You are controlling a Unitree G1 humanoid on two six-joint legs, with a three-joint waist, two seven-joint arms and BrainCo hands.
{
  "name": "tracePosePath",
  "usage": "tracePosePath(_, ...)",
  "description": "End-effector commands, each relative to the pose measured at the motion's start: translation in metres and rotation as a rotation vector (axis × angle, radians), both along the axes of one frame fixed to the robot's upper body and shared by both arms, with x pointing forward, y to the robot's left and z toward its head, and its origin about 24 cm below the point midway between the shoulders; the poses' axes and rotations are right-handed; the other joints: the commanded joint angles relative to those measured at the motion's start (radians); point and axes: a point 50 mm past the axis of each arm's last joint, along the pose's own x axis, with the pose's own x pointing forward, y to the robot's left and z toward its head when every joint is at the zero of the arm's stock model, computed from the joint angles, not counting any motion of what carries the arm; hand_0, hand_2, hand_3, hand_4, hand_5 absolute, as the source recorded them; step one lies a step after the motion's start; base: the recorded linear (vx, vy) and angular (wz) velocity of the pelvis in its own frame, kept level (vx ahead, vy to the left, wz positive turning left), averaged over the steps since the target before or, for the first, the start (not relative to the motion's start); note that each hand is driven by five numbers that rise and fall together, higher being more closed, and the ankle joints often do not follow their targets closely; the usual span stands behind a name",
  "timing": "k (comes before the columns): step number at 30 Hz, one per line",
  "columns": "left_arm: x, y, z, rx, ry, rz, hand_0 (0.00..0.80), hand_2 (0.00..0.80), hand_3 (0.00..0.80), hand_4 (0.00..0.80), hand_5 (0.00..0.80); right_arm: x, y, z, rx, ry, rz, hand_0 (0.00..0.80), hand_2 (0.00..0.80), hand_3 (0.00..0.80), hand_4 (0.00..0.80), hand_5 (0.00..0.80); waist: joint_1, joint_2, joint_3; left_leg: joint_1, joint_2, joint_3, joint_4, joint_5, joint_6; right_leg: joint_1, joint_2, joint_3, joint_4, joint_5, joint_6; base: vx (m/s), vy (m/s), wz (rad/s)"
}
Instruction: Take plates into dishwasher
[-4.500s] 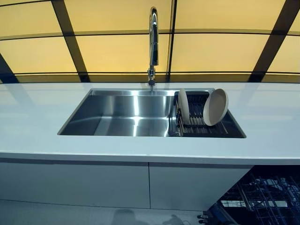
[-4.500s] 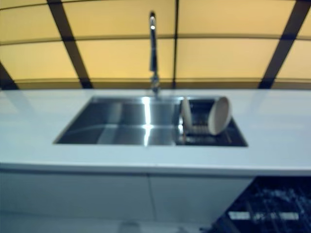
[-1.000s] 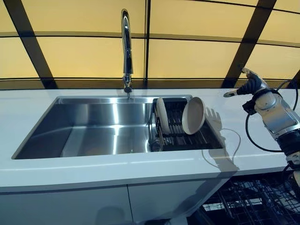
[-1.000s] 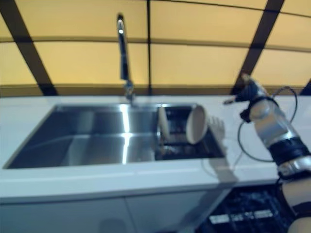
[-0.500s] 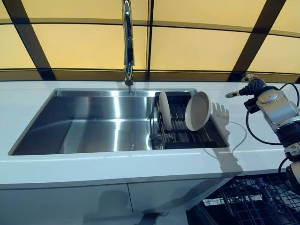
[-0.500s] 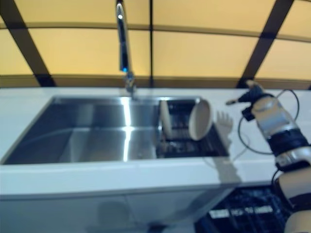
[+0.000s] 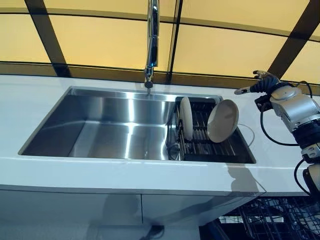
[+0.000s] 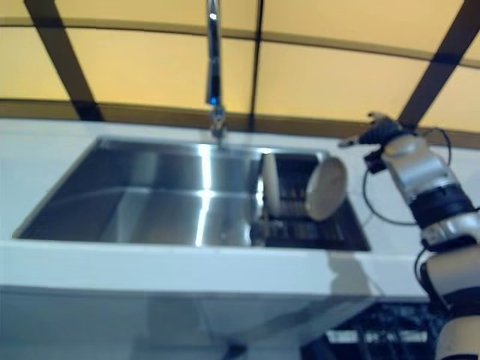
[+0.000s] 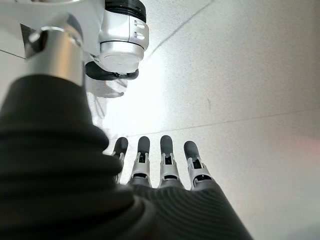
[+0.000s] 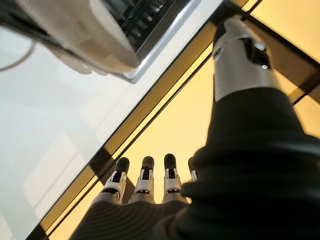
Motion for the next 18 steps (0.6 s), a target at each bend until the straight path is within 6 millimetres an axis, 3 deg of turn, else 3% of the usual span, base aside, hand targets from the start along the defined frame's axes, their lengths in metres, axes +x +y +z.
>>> tracePosePath(1, -0.011, 0.021, 0.007, 0.064, 0.057, -0.008, 0.0, 0.0, 0.0, 0.0, 0.0, 0.002, 0.005, 0.03, -0.069, -0.068, -0.027, 0.0, 0.0, 0.0, 0.0, 0.0, 0.028, -0.047, -0.033, -0.023, 0.004, 0.022, -0.004, 0.002, -0.046, 0.009, -0.098, 0.003, -0.002, 0.057, 0.143, 0.0, 0.0, 0.0)
tracePosePath(18, -0.006, 0.022, 0.008, 0.074, 0.037, -0.015, 0.0, 0.0, 0.0, 0.0, 0.0, 0.007, 0.01, 0.019, -0.075, -0.003, -0.018, 0.0, 0.0, 0.0, 0.0, 0.0, 0.036, -0.059, 0.002, -0.031, 0.009, 0.02, -0.004, 0.002, -0.045, 0.003, -0.091, 0.003, -0.002, 0.059, 0.141, -0.005, -0.005, 0.0)
